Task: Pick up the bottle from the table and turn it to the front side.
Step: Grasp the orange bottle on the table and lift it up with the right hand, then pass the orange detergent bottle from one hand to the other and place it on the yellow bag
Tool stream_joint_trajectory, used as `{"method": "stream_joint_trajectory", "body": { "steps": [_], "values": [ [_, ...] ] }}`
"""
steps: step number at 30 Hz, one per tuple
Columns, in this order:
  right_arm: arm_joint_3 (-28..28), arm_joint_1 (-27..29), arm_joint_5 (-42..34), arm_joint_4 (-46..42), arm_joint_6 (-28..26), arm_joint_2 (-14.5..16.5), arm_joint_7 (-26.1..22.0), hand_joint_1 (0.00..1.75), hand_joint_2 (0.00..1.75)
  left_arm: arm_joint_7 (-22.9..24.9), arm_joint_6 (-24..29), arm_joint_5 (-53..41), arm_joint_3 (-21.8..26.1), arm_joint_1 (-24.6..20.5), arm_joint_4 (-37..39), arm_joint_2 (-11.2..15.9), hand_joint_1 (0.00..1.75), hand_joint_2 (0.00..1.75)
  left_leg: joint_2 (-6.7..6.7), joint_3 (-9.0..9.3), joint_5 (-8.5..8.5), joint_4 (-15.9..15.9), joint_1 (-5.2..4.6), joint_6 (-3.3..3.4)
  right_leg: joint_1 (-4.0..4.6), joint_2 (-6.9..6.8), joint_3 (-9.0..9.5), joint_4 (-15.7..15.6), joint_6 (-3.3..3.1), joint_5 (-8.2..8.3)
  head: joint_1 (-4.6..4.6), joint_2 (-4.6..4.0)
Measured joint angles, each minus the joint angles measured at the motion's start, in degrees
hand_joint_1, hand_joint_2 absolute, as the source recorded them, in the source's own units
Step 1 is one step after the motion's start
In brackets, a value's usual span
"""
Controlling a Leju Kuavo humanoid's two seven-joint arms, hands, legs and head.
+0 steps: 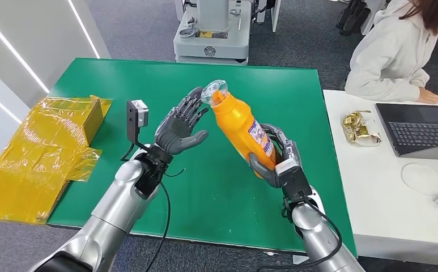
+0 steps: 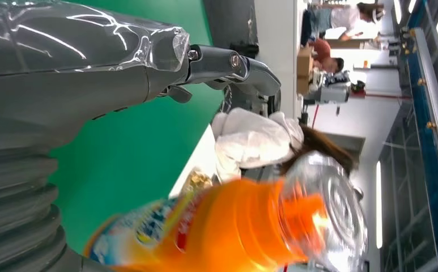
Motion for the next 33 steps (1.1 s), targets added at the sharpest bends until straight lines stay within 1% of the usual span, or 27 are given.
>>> {"method": "stream_joint_trajectory", "body": {
  "steps": [4,10,16,21,26,27,29,30,31,33],
  "values": [
    [0.3,-1.1,-0.2,2.0,0.0,1.1,-0.3,1.75,1.75,0.1,0.1,0.5,-1.5,-1.7,1.7,-1.0,0.00,1.75,0.00,0.00,0.00,0.0,0.00,0.00,0.00,0.00,0.00,0.0,0.00,0.00,-0.01,0.00],
    [1.0,-1.7,0.3,3.9,-0.9,2.5,-0.5,1.75,1.75,-0.3,-0.1,0.8,-3.6,-2.7,3.1,-2.1,0.00,1.75,0.00,0.00,0.00,0.0,0.00,0.00,0.00,0.00,-0.01,0.0,0.00,0.00,-0.01,0.00],
    [1.9,-1.7,2.4,4.1,-2.1,3.5,1.2,1.75,1.75,0.0,0.1,1.5,-5.0,-3.6,3.6,-3.3,0.00,1.75,-0.01,-0.01,0.00,0.0,0.00,0.00,0.00,0.00,-0.02,0.0,0.00,0.00,-0.01,0.00],
    [1.9,-1.7,3.5,3.6,-2.2,3.6,1.8,1.75,1.75,-0.4,2.0,1.3,-5.9,-4.3,3.7,-4.0,0.00,1.75,0.03,-0.01,0.00,0.0,0.00,0.00,0.00,0.03,-0.03,0.0,0.00,0.00,-0.01,0.00],
    [1.9,-1.3,4.6,2.8,-2.2,3.6,2.0,1.75,1.75,-1.6,5.1,-0.3,-6.5,-4.8,3.7,-4.3,0.00,1.75,0.01,-0.01,-0.01,0.0,0.00,0.00,0.00,0.02,-0.03,0.0,0.00,0.00,-0.01,0.00],
    [1.9,-1.1,4.9,2.7,-2.2,3.6,2.1,1.75,1.75,-1.8,5.6,-0.6,-6.5,-4.8,3.8,-4.4,0.14,1.75,0.02,-0.01,-0.01,0.0,0.00,0.00,0.00,0.03,-0.03,0.0,0.00,0.00,-0.02,0.00],
    [1.8,-0.8,5.3,2.4,-2.2,3.6,2.2,1.75,1.75,-2.1,6.6,-1.3,-6.5,-5.0,4.1,-4.5,0.89,1.75,0.03,-0.01,-0.01,0.0,0.00,0.00,0.00,0.04,-0.04,0.0,0.00,0.00,-0.02,0.00],
    [1.8,-0.7,5.5,2.3,-2.2,3.6,2.3,1.75,1.75,-2.3,7.0,-1.7,-6.5,-5.1,4.4,-4.5,1.32,1.75,0.03,-0.01,-0.01,0.0,0.00,0.00,0.00,0.04,-0.04,0.0,0.00,0.00,-0.02,0.00],
    [1.7,-0.5,5.5,2.3,-2.2,3.6,2.4,1.75,1.75,-2.5,7.5,-2.3,-6.5,-5.2,4.7,-4.5,1.62,1.75,0.03,-0.01,-0.01,0.0,0.00,0.00,0.00,0.04,-0.04,0.0,0.00,0.00,-0.02,0.00],
    [1.6,-0.3,5.6,2.2,-2.2,3.6,2.7,1.75,1.75,-3.0,8.6,-3.4,-6.6,-5.5,5.5,-4.5,1.74,1.75,0.03,-0.01,-0.01,0.0,0.00,0.00,0.00,0.04,-0.04,0.0,0.00,0.00,-0.02,0.00]
  ]
}}
